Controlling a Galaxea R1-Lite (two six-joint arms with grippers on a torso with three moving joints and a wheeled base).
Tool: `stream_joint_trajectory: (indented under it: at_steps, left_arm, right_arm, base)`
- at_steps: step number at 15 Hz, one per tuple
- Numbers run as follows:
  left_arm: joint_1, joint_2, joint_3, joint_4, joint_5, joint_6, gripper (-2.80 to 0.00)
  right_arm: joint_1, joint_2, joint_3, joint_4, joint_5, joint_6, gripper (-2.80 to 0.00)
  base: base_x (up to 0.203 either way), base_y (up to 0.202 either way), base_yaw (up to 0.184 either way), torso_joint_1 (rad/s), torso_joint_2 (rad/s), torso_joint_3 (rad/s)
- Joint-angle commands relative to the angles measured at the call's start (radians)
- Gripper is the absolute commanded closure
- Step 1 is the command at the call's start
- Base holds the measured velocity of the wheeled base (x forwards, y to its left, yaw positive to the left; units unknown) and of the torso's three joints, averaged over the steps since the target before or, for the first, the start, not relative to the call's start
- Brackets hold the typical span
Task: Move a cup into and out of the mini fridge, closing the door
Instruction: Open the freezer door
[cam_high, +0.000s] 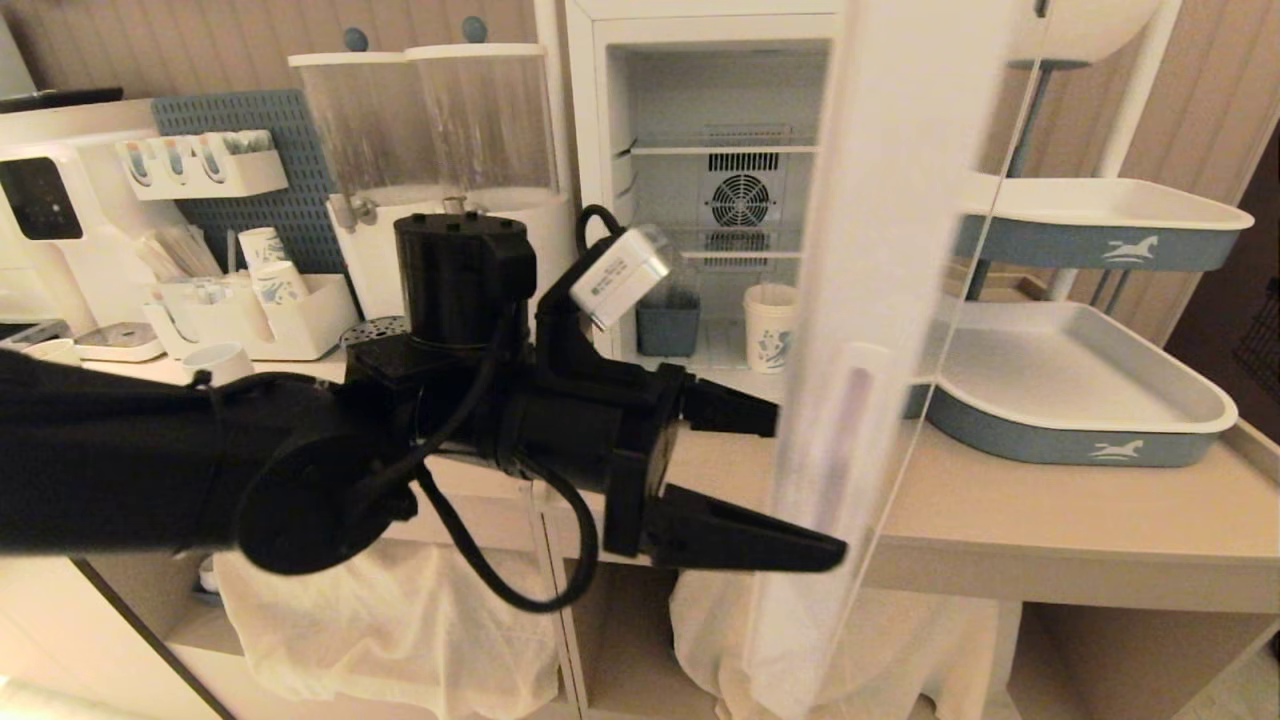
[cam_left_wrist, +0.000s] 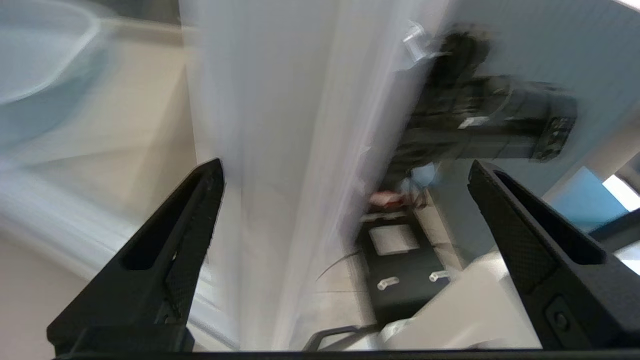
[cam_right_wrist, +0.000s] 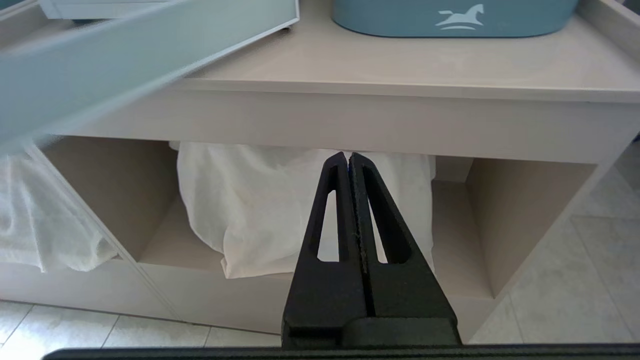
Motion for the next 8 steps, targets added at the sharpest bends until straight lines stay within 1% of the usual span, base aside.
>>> stream_joint_trajectory:
  at_steps: [1,3,4,5,6,7,8]
  left_arm:
    - [-0.103,-0.109,0.054,-0.013,0.045,-0.035,-2.8]
    - [-0.18,-0.188,0.12,-0.097,0.123,-0.08,-2.8]
    - [-0.182,-0.196,0.138,-0.142,0.154,-0.093,-2.8]
    - [-0.149,-0.198,0.146,-0.15,0.16,-0.098,-2.8]
    - [-0.066,-0.208,0.167,-0.154,0.161,-0.108,-2.8]
    - [0.025,-0.228,0.214,-0.161,0.162,-0.121,-2.8]
    - [0.091,-0.26,0.262,-0.164,0.164,-0.133,-2.8]
  right_arm:
    - [0.0,0.0,0.0,0.001,0.001,-0.001,0.0]
    - [0.0,0.0,0.0,0.001,0.001,-0.002,0.0]
    - [0.0,0.0,0.0,0.001,0.001,-0.001,0.0]
    - [0.0,0.0,0.0,0.001,0.001,-0.002,0.0]
    - [0.0,0.0,0.0,0.001,0.001,-0.002,0.0]
    - [0.0,0.0,0.0,0.001,0.001,-0.002,0.0]
    - [0.0,0.0,0.0,0.001,0.001,-0.002,0.0]
  base:
    - [0.0,0.0,0.0,0.0,0.0,0.0]
    - [0.0,0.0,0.0,0.0,0.0,0.0]
    - [0.0,0.0,0.0,0.0,0.0,0.0]
    - [0.0,0.0,0.0,0.0,0.0,0.0]
    - [0.0,0.0,0.0,0.0,0.0,0.0]
    - [0.0,0.0,0.0,0.0,0.0,0.0]
    - [0.0,0.0,0.0,0.0,0.0,0.0]
